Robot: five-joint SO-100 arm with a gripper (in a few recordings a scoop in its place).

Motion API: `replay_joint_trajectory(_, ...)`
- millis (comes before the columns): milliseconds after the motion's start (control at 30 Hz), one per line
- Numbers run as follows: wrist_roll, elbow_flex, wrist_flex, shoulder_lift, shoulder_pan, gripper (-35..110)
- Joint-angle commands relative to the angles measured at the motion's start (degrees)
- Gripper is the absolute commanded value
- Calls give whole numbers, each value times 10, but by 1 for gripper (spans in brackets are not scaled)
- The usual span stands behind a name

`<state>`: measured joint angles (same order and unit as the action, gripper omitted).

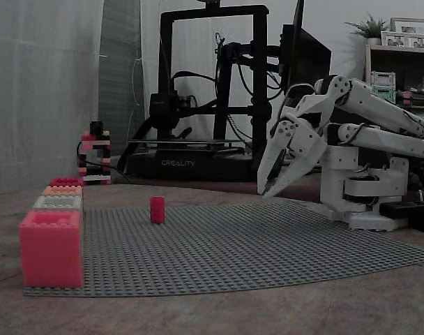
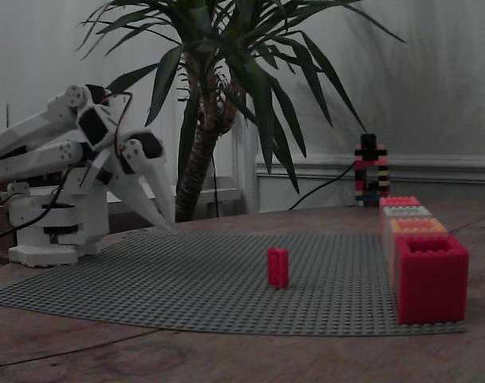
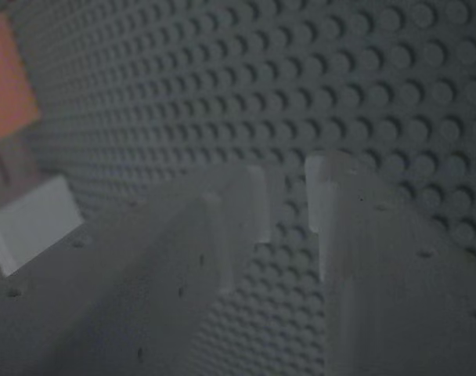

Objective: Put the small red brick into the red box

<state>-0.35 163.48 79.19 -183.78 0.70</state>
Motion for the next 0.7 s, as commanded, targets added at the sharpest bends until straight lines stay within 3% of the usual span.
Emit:
replay_joint_trajectory(0, -6, 4, 13, -8, -5, 0)
replay_joint_trajectory(267, -69, -31, -55, 51, -3, 0)
replay_joint_trajectory(500, -446, -163, -113, 244, 8, 0)
replay_joint_trajectory(667, -567, -272, -129, 420, 38, 0)
